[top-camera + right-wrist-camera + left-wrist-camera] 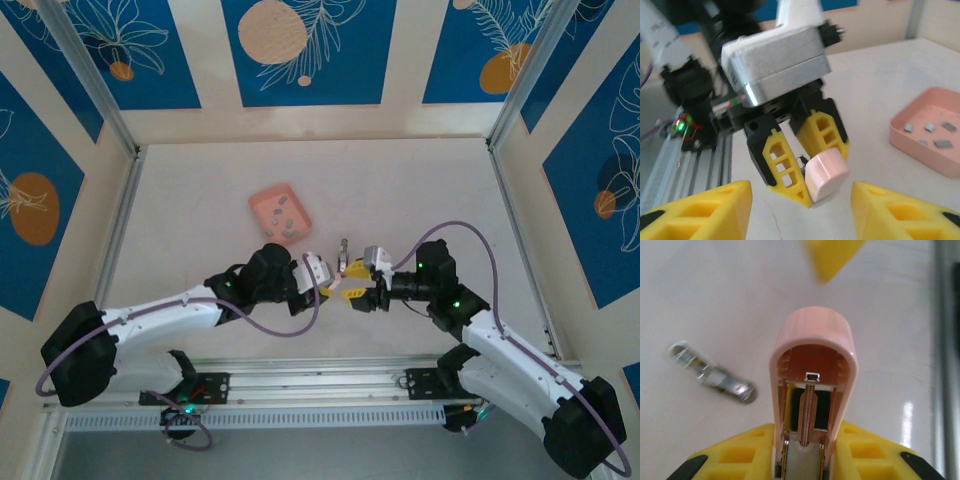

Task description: Load the staples into the stapler

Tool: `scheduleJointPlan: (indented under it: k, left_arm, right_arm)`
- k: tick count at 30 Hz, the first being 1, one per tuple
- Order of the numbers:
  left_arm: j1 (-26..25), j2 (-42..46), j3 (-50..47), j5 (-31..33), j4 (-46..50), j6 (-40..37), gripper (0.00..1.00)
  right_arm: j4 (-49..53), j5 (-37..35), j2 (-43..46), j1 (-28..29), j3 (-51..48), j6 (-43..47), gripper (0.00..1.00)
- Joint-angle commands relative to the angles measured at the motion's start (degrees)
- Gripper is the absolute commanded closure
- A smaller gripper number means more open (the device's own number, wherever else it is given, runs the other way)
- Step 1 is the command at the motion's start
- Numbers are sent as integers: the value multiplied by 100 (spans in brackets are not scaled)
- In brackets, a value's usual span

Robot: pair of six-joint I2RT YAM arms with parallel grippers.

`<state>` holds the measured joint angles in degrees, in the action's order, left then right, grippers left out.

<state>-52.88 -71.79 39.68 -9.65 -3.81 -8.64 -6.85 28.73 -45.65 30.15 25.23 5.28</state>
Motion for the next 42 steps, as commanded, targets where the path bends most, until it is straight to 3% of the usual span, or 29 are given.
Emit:
scheduleJointPlan:
  k: [1, 6, 9, 15, 24, 42]
  left_arm:
    - [33, -167, 121, 1215, -52, 1198, 75]
    - [27, -619, 143, 1683, -295, 2552, 76]
    - [29, -935, 279, 2001, -137, 3227, 76]
    - [28, -1486, 664, 2463, 470, 4494, 81]
    - [-38, -2094, 1178, 3141, 1207, 5078, 85]
    - [-82, -2792, 1679, 3298, 1544, 5575, 85]
  right_arm:
    - [-12, -807, -61, -220, 214, -1093, 42]
    - [356, -2122, -169, -588, 224, -2696, 38]
    - [680, -2336, -279, -903, 265, -3427, 39]
    - [686, -2470, -348, -1086, 97, -3847, 39]
    - [684, -2344, -365, -1242, 10, -4001, 39]
    - [685, -2287, -521, -1358, 44, -3843, 39]
